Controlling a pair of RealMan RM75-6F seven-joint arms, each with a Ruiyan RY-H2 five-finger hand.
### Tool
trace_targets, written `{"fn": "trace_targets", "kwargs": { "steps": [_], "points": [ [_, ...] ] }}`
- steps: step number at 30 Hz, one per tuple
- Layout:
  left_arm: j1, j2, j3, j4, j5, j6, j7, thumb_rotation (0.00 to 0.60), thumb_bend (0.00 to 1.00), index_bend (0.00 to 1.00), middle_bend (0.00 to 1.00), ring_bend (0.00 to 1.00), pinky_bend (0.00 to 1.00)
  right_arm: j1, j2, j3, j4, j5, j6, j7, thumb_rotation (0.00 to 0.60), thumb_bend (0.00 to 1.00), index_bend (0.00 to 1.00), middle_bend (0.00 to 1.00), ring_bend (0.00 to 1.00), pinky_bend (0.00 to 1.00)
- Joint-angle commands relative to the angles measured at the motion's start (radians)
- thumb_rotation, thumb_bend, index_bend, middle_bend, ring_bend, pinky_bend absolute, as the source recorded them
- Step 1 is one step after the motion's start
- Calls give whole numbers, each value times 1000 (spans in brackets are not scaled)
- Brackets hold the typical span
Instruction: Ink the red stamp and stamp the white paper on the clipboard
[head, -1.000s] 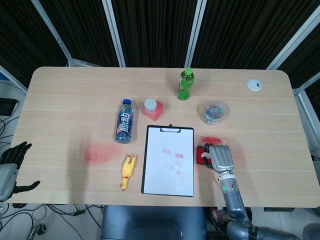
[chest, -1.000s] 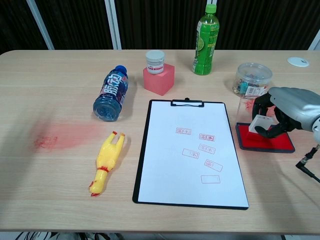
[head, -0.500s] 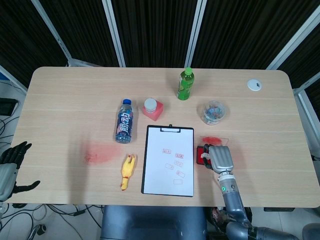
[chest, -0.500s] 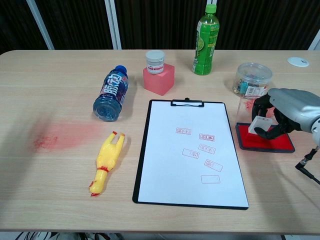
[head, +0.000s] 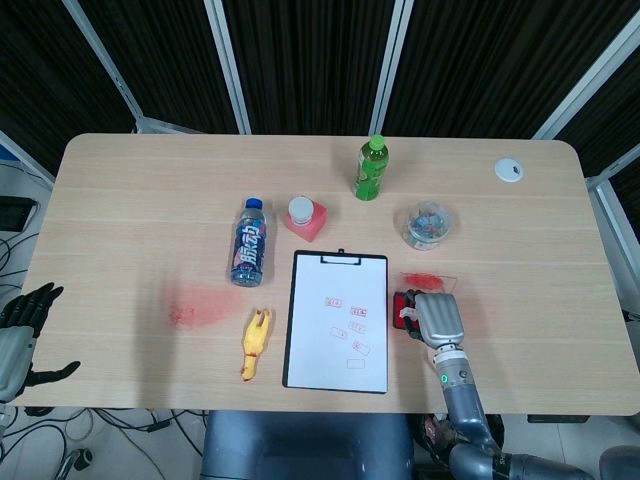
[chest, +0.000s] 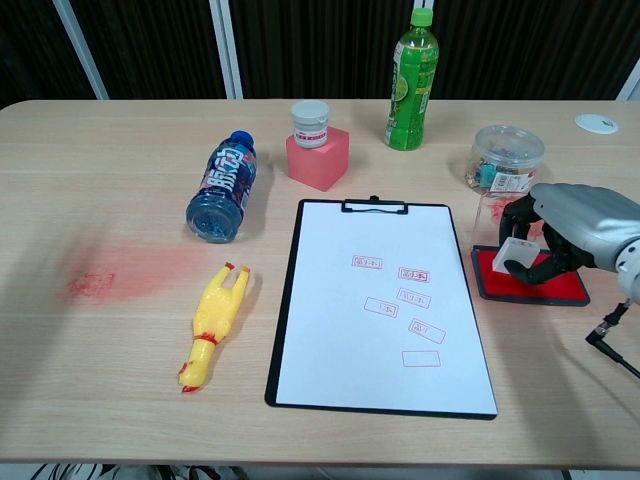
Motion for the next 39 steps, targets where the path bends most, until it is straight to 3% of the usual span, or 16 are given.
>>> {"fn": "trace_targets", "kwargs": {
  "steps": [1, 27, 39],
  "points": [
    [0, 0, 0, 0, 0, -1, 0, 600, 0, 0, 0, 0, 0, 0, -2, -1, 3, 1, -1, -1, 600, 534, 681, 597, 784, 870],
    [-2, 0, 0, 0, -1, -5, -2, 600, 0, 0, 0, 0, 0, -3, -10, 6, 8, -5, 4, 5, 600, 534, 684, 597, 784, 870],
    [-3, 0, -1, -1, -1, -6, -1, 600, 0, 0, 0, 0, 0, 1, 20, 11, -79, -52, 36, 1, 600, 533, 685, 597, 784, 870]
  ]
}}
